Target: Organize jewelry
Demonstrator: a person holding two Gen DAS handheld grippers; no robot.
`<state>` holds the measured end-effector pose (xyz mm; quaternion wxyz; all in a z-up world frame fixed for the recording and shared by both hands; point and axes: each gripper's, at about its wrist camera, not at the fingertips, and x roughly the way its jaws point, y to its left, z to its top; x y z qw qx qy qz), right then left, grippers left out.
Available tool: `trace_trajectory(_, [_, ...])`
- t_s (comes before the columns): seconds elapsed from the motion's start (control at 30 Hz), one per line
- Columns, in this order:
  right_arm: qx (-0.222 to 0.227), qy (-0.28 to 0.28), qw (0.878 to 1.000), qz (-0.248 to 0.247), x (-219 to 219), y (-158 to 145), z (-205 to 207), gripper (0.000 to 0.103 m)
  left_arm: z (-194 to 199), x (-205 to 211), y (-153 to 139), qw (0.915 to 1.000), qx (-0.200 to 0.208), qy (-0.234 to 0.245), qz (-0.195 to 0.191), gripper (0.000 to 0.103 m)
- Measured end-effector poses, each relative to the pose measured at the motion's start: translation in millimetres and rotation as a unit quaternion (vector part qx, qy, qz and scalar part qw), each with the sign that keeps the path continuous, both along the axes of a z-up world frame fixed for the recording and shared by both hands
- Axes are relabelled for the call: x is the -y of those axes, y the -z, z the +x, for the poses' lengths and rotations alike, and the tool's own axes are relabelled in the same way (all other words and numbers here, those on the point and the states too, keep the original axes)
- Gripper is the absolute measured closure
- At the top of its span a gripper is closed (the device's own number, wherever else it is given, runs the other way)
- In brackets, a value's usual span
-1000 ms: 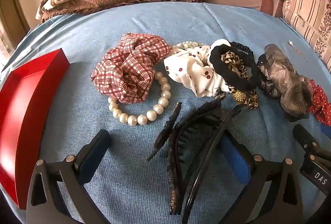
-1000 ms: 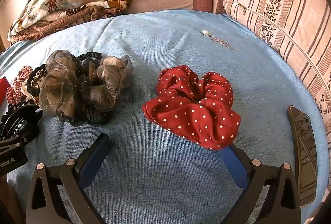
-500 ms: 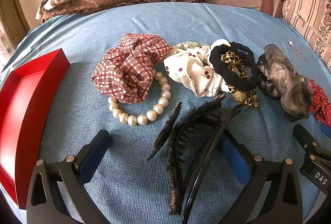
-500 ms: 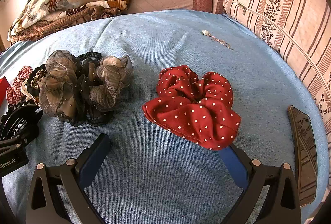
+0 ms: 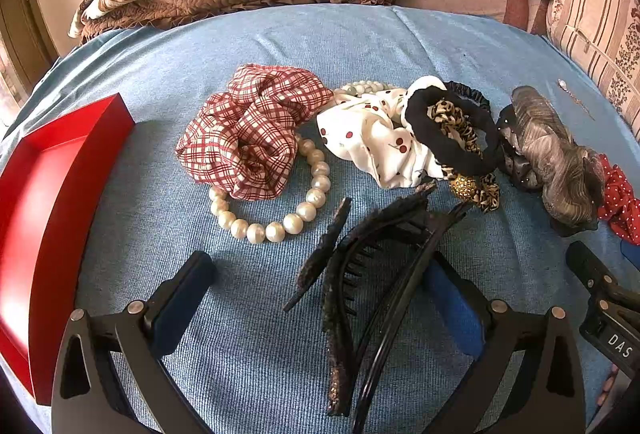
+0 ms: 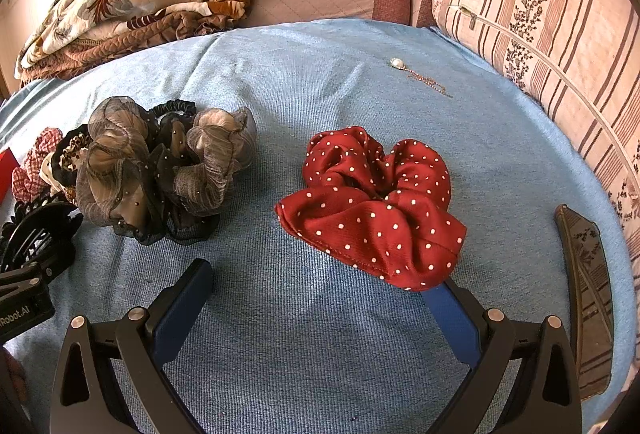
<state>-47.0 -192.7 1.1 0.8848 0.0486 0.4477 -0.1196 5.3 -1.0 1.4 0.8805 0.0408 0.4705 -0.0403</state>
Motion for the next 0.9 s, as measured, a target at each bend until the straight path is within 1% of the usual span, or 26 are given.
trace_trajectory(0.1, [-0.002,0.005,1.0,0.012,1.1,-0.4,1.1,0.0,-1.5,2.6,-1.6,0.9996,-0.011,0.024,0.007,0.0])
trace_trajectory(0.23, [-0.017,0.015,0.999,0.033,5.3,-0.9,-2.2,0.0,-4.2,-1.9,-2.4,0.9986,-0.02,0.049,-0.004,0.0])
trace_trajectory(0.33, [-0.02,0.01,0.999,0.032,1.8,-0.9,-8.7,0.0,-12.1,-6.1,-6.0,0.9973,-0.026,0.068,-0.01,0.0])
trace_trajectory(0.37, [-0.018,0.008,0.999,0.031,0.8,-1.3,-11.8,0.0,-17.1,-7.9,-7.9,0.9973,-0.027,0.068,-0.009,0.0])
trace_trajectory(0.43, [-0.008,0.012,0.999,0.03,-0.5,-2.1,-19.5,0.0,-29.9,-13.7,-12.5,0.9982,-0.023,0.054,-0.008,0.0])
trace_trajectory(0.47, [-0.006,0.013,1.0,0.027,-2.0,-2.6,-22.1,0.0,-37.6,-17.8,-14.9,0.9985,-0.02,0.048,-0.013,0.0])
trace_trajectory(0.53, [-0.002,0.017,1.0,0.011,-8.5,-3.9,-31.1,0.0,-50.3,-26.4,-20.8,0.9989,-0.01,0.04,-0.021,0.0])
trace_trajectory(0.67, [0.007,0.027,1.0,-0.008,-20.5,-9.1,-48.1,0.0,-82.0,-47.9,-41.9,0.9993,0.028,0.013,-0.019,0.0])
trace_trajectory(0.8, [0.022,0.022,0.999,0.007,-30.7,-14.9,-61.6,0.0,-103.4,-67.1,-64.8,0.9978,0.061,-0.012,-0.025,0.0])
trace_trajectory(0.9, [0.043,0.025,0.999,0.02,-37.3,-21.7,-75.7,0.0,-120.1,-78.8,-83.8,0.995,0.09,-0.026,-0.032,0.0])
